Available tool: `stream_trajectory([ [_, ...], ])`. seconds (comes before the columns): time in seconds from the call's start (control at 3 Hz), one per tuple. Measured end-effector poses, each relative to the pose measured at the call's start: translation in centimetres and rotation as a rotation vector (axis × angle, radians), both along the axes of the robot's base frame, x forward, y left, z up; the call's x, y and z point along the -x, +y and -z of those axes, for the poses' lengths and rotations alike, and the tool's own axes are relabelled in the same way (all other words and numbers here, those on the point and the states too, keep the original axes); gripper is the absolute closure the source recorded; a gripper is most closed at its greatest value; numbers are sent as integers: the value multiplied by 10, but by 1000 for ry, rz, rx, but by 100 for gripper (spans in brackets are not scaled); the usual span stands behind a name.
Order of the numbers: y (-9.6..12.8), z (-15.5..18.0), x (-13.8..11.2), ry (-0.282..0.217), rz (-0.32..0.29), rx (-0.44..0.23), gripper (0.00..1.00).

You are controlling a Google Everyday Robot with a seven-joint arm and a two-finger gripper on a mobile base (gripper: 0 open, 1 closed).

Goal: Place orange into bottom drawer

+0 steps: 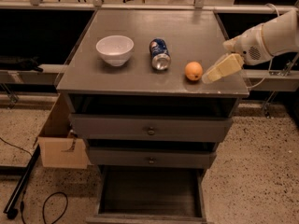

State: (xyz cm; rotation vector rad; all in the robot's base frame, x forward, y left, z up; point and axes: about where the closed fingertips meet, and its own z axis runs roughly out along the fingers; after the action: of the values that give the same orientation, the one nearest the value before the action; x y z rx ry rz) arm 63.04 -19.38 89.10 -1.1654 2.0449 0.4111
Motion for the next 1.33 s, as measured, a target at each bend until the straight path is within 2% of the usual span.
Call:
stream_trajectory([
  [0.67,15,34,-52,36,9,16,0],
  [1.0,19,48,-62,56,16,18,0],
  [1.33,19,51,-64,60,17,18,16],
])
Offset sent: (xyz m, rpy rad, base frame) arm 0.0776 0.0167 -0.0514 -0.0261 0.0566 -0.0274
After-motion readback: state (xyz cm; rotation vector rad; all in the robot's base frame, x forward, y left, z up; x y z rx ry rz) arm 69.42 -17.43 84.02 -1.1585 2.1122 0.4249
